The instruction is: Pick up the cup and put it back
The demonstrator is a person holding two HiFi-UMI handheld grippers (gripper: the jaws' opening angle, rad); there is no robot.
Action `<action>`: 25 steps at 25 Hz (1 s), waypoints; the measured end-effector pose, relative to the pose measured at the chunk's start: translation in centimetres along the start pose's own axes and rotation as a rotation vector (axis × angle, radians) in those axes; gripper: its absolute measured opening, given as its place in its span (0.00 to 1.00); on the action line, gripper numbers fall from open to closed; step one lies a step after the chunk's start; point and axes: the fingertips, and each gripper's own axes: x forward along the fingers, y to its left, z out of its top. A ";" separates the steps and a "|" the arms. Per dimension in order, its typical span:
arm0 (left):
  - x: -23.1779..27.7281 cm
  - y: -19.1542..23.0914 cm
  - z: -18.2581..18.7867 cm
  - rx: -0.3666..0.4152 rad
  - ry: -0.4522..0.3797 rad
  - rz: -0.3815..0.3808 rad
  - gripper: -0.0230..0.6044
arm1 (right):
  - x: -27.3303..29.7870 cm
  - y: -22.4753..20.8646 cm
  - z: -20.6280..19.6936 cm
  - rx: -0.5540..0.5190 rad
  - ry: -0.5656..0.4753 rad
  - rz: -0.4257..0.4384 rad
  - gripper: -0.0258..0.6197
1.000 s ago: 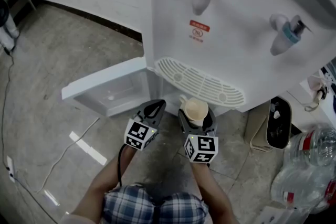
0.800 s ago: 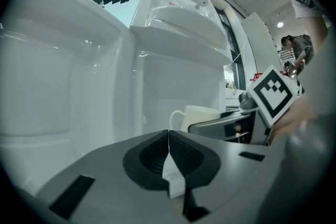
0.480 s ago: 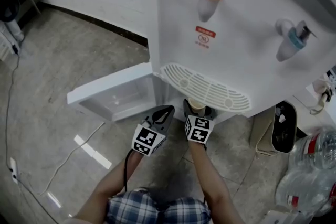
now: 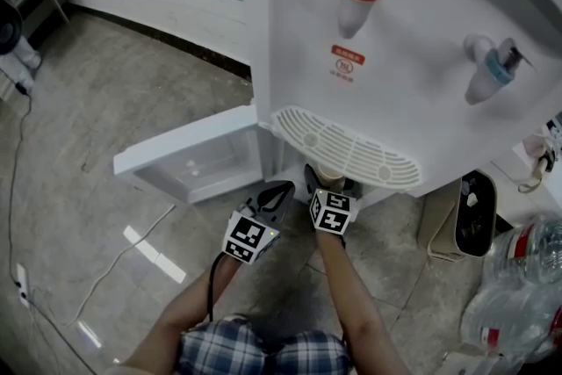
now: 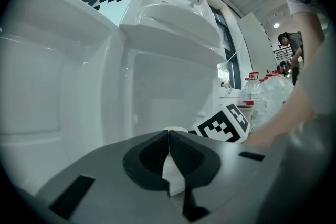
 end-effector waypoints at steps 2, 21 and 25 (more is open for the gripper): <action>0.0 0.1 -0.1 -0.008 -0.002 0.004 0.08 | -0.3 0.4 0.3 0.003 -0.017 0.010 0.83; -3.2 0.6 3.8 -0.010 -0.011 0.028 0.08 | -16.3 2.7 5.1 -0.049 -0.193 0.149 0.52; -5.9 -1.0 7.2 -0.001 0.018 0.012 0.08 | -21.5 1.3 7.3 -0.043 -0.186 0.165 0.35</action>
